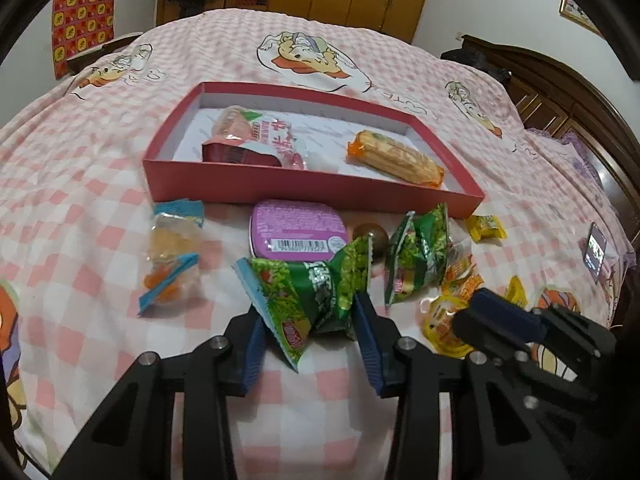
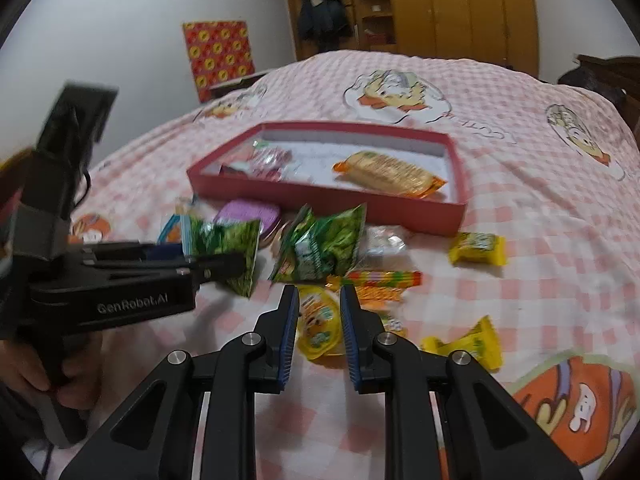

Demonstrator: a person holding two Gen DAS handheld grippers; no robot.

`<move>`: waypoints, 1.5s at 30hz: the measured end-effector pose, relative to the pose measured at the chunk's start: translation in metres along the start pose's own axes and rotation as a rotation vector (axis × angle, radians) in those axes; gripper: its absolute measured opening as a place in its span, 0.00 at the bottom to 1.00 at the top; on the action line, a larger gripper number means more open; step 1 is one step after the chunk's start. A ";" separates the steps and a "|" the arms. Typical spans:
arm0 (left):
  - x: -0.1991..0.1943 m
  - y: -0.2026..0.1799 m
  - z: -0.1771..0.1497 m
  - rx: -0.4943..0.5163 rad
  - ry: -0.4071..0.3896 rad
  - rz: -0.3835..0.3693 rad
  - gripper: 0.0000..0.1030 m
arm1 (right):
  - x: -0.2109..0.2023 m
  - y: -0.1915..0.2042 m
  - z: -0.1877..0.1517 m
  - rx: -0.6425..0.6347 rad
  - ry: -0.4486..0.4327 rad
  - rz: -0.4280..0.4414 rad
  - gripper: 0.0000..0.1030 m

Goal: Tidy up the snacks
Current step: 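Grasp the green snack bag with the left tool, then grasp the yellow jelly pouch with the right tool while the left tool holds the green bag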

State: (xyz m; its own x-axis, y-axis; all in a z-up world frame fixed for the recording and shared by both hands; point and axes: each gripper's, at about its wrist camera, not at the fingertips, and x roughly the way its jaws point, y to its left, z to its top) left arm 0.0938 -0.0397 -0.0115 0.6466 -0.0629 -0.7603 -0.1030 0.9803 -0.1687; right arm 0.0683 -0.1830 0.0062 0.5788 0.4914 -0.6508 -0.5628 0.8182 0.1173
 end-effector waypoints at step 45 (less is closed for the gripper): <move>-0.012 -0.006 -0.022 0.045 -0.075 0.014 0.40 | 0.004 -0.001 -0.007 0.019 -0.056 0.032 0.21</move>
State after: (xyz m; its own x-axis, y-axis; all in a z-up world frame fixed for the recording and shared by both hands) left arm 0.0702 -0.0489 -0.0152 0.7003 -0.0365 -0.7129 -0.0794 0.9885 -0.1286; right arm 0.0664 -0.1838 -0.0018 0.5930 0.5329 -0.6037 -0.5707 0.8070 0.1518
